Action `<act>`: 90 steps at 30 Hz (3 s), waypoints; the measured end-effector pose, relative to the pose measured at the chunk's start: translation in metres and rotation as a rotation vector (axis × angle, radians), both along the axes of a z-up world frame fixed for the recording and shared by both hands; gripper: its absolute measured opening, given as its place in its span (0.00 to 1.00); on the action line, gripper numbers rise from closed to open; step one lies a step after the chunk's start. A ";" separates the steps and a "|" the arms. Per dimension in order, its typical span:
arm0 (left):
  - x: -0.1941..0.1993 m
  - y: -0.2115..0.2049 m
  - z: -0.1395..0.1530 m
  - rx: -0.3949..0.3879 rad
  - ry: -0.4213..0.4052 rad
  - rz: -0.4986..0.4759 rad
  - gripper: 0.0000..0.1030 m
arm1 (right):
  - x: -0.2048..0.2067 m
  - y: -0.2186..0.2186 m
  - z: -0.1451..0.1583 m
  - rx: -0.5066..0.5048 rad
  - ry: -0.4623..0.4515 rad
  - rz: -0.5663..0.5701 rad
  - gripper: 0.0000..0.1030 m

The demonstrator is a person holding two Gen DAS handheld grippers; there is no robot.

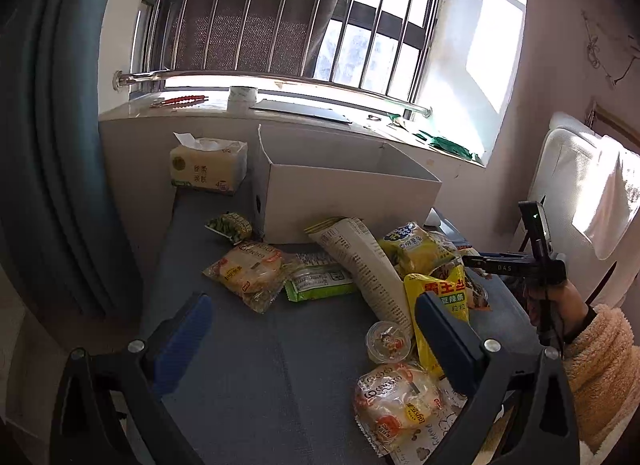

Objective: Organize snacks
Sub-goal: 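Grasp the cream pastry packet with the right tool while the left tool grasps the round bread bag, then carry both packets over the white box and open both tools to release them, then lift both open tools out of the white box back toward the pile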

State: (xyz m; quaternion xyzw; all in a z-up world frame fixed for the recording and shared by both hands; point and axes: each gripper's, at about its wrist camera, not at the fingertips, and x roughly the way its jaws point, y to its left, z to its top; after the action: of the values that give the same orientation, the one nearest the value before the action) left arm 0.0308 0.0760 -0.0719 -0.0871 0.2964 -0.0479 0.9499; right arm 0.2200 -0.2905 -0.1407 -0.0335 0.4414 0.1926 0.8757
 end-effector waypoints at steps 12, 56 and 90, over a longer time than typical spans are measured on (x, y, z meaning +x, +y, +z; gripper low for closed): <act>0.125 0.038 -0.063 0.129 0.187 -0.147 1.00 | -0.087 -0.018 0.073 0.242 -0.140 0.015 0.45; 0.271 -0.019 0.074 0.007 0.026 -0.062 0.74 | 0.113 0.111 0.132 0.239 -0.101 0.051 0.46; 0.080 -0.016 0.097 0.092 -0.166 -0.076 1.00 | -0.062 0.030 0.169 0.330 -0.349 0.117 1.00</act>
State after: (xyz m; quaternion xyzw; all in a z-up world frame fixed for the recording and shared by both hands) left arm 0.1111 0.0602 0.0250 -0.0278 0.2215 -0.0773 0.9717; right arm 0.1584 -0.2608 0.0284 0.0517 0.2434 0.3040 0.9196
